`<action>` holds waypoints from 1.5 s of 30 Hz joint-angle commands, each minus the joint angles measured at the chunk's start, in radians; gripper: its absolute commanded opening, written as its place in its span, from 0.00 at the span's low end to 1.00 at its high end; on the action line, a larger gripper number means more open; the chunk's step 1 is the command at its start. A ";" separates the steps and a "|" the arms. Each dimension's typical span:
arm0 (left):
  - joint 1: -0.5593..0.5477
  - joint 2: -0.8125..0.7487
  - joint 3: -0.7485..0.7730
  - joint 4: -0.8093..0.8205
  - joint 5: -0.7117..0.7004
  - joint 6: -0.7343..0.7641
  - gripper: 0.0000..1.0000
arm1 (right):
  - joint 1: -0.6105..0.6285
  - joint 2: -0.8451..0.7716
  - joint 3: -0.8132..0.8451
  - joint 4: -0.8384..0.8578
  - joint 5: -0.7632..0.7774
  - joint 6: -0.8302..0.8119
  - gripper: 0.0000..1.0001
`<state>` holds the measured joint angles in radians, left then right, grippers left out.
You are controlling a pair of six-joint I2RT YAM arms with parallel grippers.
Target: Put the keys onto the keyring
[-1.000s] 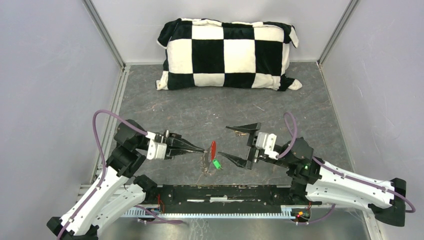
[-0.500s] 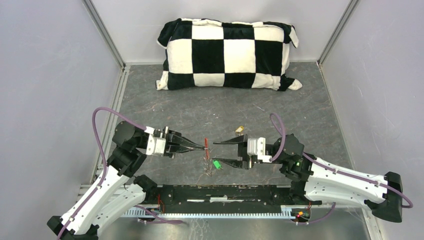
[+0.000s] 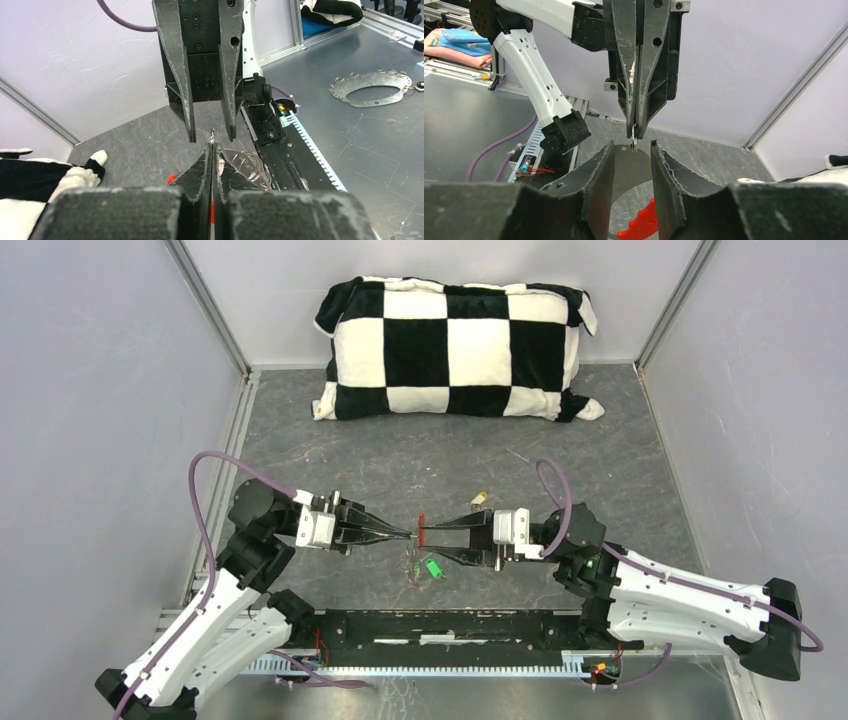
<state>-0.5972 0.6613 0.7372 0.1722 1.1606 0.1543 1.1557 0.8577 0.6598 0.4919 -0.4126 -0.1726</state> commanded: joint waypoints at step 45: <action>-0.003 0.224 0.239 -0.760 -0.204 0.541 0.02 | 0.018 0.375 0.639 -0.866 0.099 -0.088 0.20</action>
<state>-0.5961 0.8768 0.9382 -0.6052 0.9859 0.6659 1.1545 1.2240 1.2366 -0.4473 -0.2733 -0.2771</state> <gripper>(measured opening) 0.043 0.061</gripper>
